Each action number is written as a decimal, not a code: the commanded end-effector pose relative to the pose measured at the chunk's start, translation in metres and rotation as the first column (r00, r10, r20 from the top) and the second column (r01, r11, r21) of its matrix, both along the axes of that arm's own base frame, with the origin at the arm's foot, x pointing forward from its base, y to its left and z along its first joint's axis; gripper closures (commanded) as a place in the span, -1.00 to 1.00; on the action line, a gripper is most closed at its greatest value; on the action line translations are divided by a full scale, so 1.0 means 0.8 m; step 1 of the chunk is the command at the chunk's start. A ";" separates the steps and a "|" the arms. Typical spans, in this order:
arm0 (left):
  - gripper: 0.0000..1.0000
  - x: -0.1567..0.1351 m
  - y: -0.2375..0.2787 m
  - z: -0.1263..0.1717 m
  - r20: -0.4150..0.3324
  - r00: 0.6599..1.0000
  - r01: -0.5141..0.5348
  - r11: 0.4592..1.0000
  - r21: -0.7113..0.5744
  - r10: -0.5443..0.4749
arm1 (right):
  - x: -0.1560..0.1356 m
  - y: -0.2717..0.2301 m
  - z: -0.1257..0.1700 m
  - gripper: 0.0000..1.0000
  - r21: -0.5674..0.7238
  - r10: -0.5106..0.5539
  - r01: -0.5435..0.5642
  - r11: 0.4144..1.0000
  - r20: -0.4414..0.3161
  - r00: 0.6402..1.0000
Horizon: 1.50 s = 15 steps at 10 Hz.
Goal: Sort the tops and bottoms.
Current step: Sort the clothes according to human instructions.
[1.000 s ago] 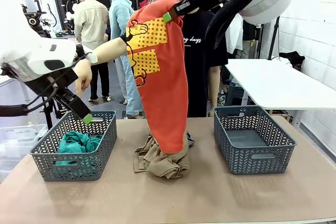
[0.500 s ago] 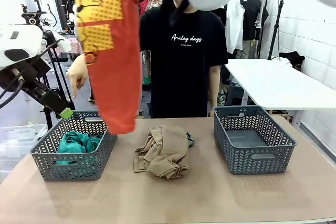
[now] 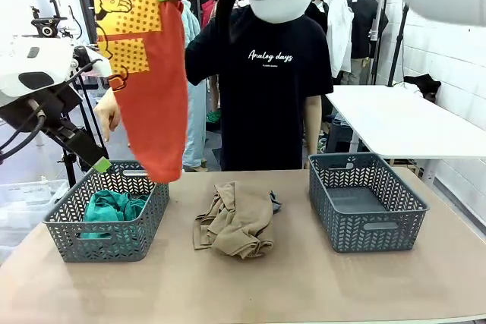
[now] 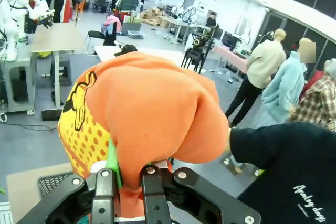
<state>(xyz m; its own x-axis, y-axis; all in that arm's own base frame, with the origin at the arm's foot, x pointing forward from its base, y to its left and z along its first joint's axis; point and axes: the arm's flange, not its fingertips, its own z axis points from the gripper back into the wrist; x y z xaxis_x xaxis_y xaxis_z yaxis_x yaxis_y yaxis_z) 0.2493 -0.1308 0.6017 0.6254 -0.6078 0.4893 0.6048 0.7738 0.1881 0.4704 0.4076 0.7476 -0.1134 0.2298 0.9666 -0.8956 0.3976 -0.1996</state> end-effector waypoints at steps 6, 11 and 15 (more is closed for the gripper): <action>-0.82 0.002 -0.001 0.001 0.002 1.000 0.009 1.000 -0.007 -0.009 | 0.050 0.069 -0.042 1.00 0.141 0.145 -0.153 0.978 0.068 0.987; -0.82 0.002 -0.001 0.001 0.002 1.000 0.009 1.000 -0.007 -0.009 | 0.122 0.139 -0.232 1.00 0.202 0.264 -0.216 0.955 -0.253 0.931; -0.82 0.002 -0.001 0.001 0.002 1.000 0.009 1.000 -0.007 -0.009 | 0.128 0.157 -0.344 1.00 0.086 0.285 -0.280 0.956 -0.493 0.822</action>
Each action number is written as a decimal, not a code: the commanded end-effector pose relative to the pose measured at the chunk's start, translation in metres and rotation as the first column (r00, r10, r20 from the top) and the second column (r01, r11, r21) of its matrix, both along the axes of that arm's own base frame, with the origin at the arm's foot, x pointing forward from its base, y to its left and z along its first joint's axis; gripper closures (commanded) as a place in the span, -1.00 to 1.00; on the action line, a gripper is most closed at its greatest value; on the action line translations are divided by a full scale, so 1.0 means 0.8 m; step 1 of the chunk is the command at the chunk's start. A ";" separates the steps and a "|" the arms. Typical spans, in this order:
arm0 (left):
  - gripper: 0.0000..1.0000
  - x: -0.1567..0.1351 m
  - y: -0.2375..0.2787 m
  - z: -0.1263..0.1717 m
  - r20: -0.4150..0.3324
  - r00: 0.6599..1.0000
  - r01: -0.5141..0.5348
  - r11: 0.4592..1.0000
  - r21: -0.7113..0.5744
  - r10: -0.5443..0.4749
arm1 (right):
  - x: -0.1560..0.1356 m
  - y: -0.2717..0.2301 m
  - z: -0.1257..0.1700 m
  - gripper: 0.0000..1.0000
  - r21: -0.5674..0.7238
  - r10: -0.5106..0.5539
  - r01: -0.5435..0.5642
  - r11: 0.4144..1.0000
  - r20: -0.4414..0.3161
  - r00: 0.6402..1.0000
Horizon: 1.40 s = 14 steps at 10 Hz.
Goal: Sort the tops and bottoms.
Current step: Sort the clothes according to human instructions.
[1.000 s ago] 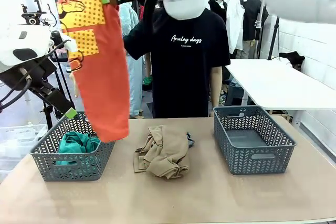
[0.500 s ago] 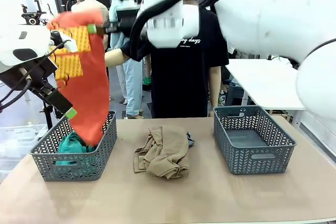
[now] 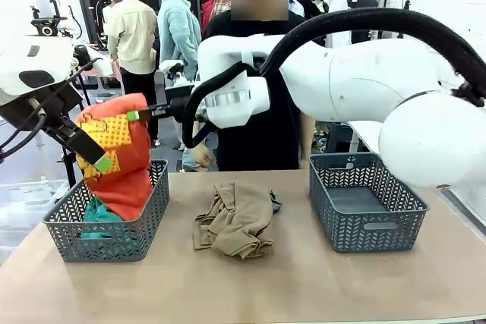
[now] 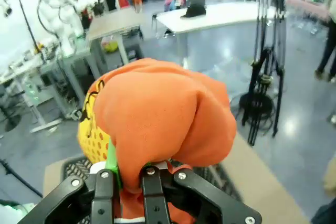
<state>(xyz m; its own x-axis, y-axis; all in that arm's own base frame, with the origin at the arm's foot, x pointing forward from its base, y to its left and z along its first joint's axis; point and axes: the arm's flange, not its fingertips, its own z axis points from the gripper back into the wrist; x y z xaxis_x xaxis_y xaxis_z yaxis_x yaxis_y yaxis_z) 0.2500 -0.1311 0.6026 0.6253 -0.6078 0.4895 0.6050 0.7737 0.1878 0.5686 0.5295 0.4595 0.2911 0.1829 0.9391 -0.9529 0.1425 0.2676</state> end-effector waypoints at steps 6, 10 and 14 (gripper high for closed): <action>-0.82 0.001 0.000 0.000 0.002 1.000 0.008 1.000 -0.007 -0.008 | -0.023 0.008 -0.056 0.06 -0.159 0.129 -0.168 0.973 -0.231 0.964; -0.82 0.001 0.000 0.000 0.002 1.000 0.008 1.000 -0.007 -0.008 | -0.020 -0.006 -0.017 -1.00 -0.128 0.112 -0.130 0.983 -0.136 0.984; -0.82 0.001 0.000 0.000 0.002 1.000 0.008 1.000 -0.007 -0.008 | -0.033 -0.063 0.096 -1.00 -0.033 -0.016 0.016 0.999 -0.011 1.000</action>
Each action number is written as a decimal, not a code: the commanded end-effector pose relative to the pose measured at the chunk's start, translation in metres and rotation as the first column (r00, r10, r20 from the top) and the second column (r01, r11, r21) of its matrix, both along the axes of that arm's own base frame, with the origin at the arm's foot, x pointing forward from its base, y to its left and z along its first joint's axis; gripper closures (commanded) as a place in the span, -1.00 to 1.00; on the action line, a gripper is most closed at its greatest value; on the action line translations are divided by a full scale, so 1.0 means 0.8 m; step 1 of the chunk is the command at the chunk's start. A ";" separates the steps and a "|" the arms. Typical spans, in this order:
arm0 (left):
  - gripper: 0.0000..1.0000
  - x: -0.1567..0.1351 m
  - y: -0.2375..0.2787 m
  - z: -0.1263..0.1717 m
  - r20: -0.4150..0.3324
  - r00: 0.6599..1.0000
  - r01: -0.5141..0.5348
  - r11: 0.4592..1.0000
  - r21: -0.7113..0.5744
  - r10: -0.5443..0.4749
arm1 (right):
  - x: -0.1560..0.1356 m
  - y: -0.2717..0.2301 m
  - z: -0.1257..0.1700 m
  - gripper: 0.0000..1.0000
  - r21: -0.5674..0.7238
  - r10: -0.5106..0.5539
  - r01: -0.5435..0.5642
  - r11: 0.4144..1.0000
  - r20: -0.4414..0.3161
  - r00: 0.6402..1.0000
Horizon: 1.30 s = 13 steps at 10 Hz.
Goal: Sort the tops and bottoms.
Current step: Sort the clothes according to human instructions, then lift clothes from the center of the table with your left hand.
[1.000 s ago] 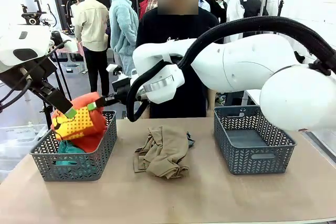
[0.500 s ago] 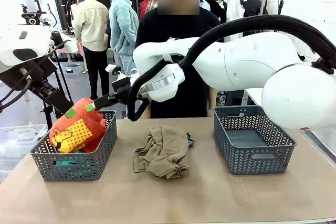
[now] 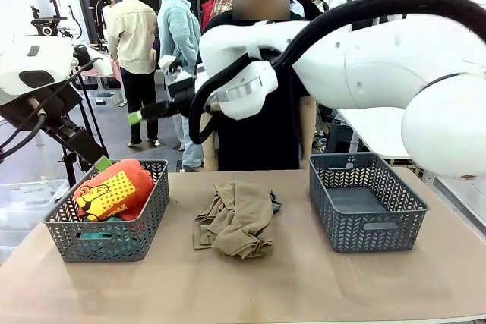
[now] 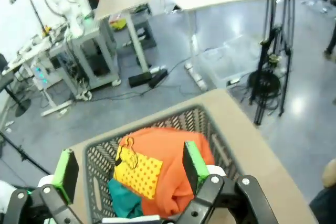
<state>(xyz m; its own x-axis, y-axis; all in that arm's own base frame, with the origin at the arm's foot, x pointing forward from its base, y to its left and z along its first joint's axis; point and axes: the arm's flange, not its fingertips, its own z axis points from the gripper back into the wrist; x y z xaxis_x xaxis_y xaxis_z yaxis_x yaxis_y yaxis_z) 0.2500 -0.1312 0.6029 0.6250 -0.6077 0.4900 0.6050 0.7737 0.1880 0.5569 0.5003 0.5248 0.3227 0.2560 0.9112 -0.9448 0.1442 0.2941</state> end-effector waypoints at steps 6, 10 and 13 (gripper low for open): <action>-0.82 0.001 0.000 0.000 0.001 1.000 0.008 1.000 -0.007 -0.008 | 0.000 0.015 -0.038 -1.00 -0.026 0.039 -0.040 0.999 -0.033 0.999; -0.82 0.001 0.000 0.000 0.001 1.000 0.008 1.000 -0.007 -0.008 | 0.000 0.015 -0.038 -1.00 -0.026 0.039 -0.040 0.999 -0.033 0.999; -0.82 0.001 0.000 0.000 0.001 1.000 0.008 1.000 -0.007 -0.008 | 0.000 0.015 -0.038 -1.00 -0.026 0.039 -0.040 0.999 -0.033 0.999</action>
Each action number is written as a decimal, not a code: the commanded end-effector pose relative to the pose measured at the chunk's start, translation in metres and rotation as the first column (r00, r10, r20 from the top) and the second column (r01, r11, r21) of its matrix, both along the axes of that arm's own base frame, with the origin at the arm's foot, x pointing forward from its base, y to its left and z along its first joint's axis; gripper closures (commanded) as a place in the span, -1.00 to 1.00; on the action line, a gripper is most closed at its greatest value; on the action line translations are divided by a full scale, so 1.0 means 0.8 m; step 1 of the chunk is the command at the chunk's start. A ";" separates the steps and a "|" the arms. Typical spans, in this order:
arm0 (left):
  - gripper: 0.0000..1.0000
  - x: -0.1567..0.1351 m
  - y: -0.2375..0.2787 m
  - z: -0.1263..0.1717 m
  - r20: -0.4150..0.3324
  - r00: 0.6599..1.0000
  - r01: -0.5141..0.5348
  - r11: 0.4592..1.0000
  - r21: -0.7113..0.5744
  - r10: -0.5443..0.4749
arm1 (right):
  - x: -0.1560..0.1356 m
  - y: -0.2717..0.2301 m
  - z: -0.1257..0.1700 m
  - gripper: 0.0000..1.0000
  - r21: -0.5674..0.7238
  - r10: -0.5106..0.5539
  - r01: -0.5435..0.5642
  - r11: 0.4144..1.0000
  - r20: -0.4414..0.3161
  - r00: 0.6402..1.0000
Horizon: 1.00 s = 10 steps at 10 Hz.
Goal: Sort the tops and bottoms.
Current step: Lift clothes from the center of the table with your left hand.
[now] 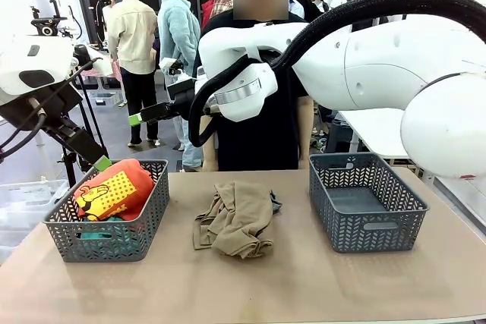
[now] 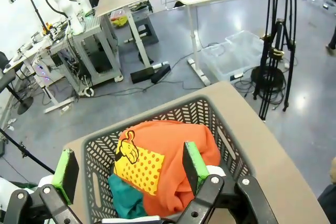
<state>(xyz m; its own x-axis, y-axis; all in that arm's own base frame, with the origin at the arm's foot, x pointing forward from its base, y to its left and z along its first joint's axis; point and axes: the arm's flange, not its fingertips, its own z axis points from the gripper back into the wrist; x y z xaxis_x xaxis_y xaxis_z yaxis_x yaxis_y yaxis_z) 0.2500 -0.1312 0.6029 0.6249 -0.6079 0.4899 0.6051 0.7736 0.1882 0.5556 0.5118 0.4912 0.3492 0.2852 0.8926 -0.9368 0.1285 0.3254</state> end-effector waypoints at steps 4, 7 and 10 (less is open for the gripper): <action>-0.82 0.001 0.000 0.000 0.001 1.000 0.008 1.000 -0.007 -0.008 | -0.012 -0.026 0.014 -1.00 -0.040 -0.043 0.042 0.998 -0.008 0.999; -0.82 0.001 0.000 0.000 0.001 1.000 0.008 1.000 -0.007 -0.008 | -0.093 -0.150 0.089 -1.00 -0.182 -0.162 0.162 0.970 0.013 0.987; -0.82 0.001 0.000 0.000 0.001 1.000 0.008 1.000 -0.007 -0.008 | -0.163 -0.227 0.136 -1.00 -0.299 -0.298 0.283 0.911 -0.006 0.955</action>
